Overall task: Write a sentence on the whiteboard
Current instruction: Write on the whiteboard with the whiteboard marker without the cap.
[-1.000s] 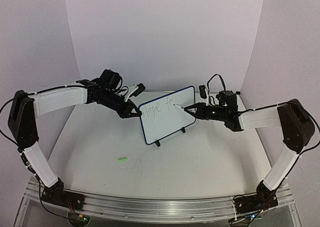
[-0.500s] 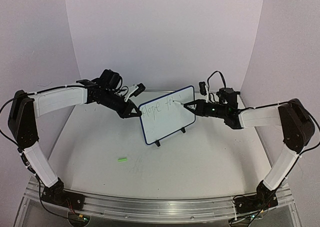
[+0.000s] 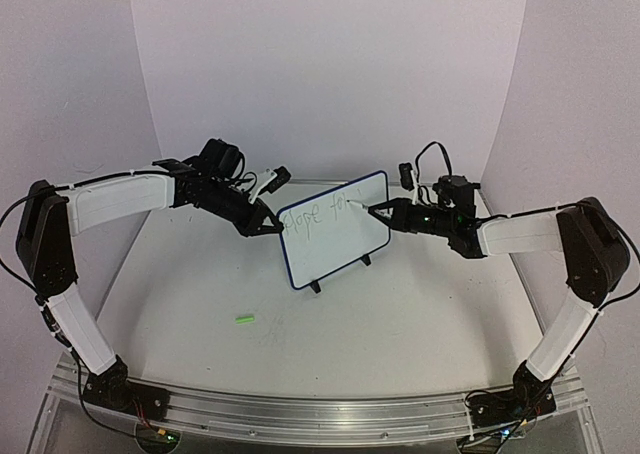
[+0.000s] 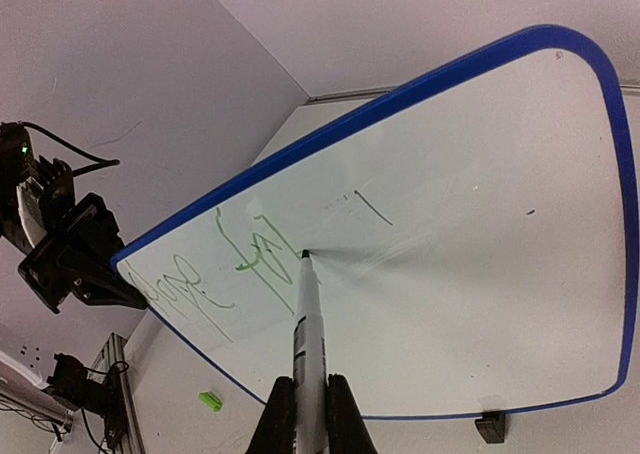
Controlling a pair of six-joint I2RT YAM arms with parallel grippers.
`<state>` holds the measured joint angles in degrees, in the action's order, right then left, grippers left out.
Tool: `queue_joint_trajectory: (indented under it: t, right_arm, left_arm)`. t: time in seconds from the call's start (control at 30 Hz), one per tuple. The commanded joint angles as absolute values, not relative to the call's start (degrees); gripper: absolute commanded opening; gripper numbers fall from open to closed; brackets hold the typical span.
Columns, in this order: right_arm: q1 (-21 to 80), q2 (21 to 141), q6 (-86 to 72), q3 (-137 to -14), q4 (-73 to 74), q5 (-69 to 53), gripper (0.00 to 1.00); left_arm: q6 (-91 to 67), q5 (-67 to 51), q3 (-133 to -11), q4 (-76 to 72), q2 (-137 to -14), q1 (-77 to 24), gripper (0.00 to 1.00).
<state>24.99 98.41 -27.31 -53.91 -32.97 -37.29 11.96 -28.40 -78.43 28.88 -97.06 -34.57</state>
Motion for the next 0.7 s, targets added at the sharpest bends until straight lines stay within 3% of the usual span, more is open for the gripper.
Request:
queue_joint_trajectory:
  t: [0.0, 0.67]
  right_arm:
    - [24.68, 96.25, -27.57, -54.74, -35.18, -34.44, 0.00]
    - [24.69, 92.72, -27.84, -52.15, -35.22, -35.61, 0.00]
  left_arm:
    - [13.75, -25.75, -79.10, 31.54, -98.62, -34.80, 0.00]
    - [13.49, -25.92, -79.11, 31.50, -98.71, -34.80, 0.00]
